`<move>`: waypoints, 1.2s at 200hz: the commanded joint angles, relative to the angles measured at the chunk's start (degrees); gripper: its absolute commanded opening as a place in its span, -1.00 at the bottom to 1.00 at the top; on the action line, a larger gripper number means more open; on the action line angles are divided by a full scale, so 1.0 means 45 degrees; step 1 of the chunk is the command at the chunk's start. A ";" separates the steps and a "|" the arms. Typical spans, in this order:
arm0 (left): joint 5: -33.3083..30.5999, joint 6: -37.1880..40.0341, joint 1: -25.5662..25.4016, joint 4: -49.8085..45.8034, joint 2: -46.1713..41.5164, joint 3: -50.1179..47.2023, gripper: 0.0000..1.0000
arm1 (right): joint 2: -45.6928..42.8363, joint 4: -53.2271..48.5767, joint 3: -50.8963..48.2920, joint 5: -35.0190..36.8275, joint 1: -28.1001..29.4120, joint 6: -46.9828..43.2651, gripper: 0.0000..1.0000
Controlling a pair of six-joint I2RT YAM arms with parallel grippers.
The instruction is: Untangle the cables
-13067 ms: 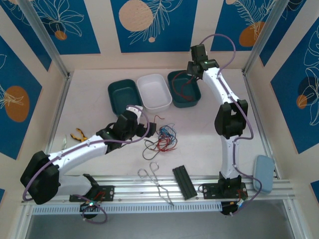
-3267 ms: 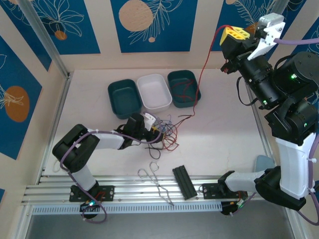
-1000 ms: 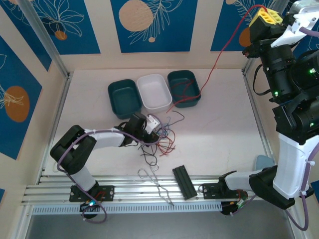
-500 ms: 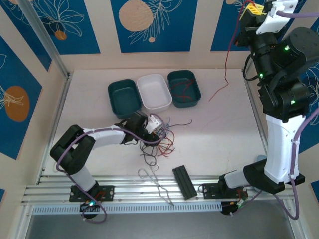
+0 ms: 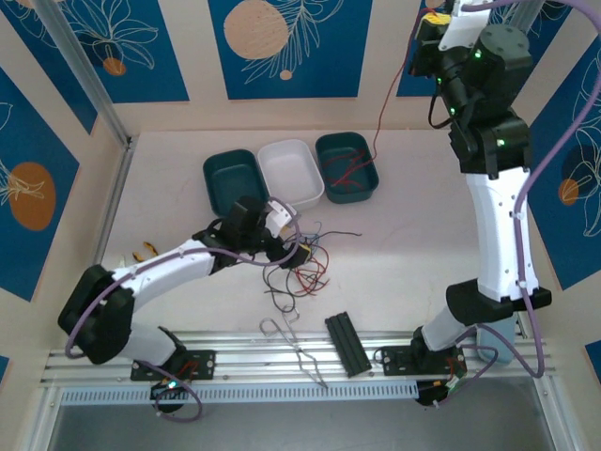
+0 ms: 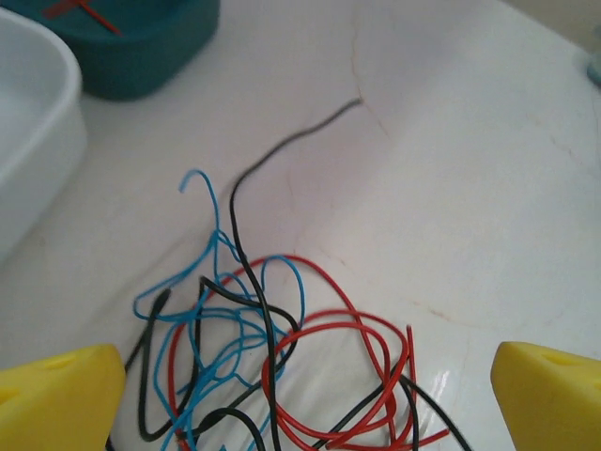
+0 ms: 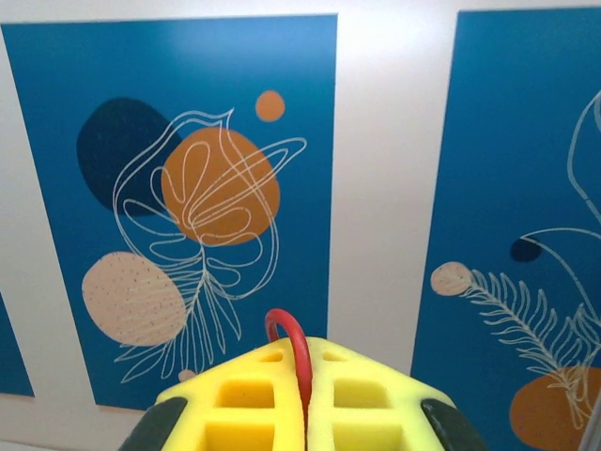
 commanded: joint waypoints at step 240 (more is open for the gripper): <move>-0.5548 -0.2157 -0.0080 0.0338 -0.3795 -0.1366 1.00 | 0.3488 0.0223 -0.1824 -0.0178 0.0007 0.1908 -1.00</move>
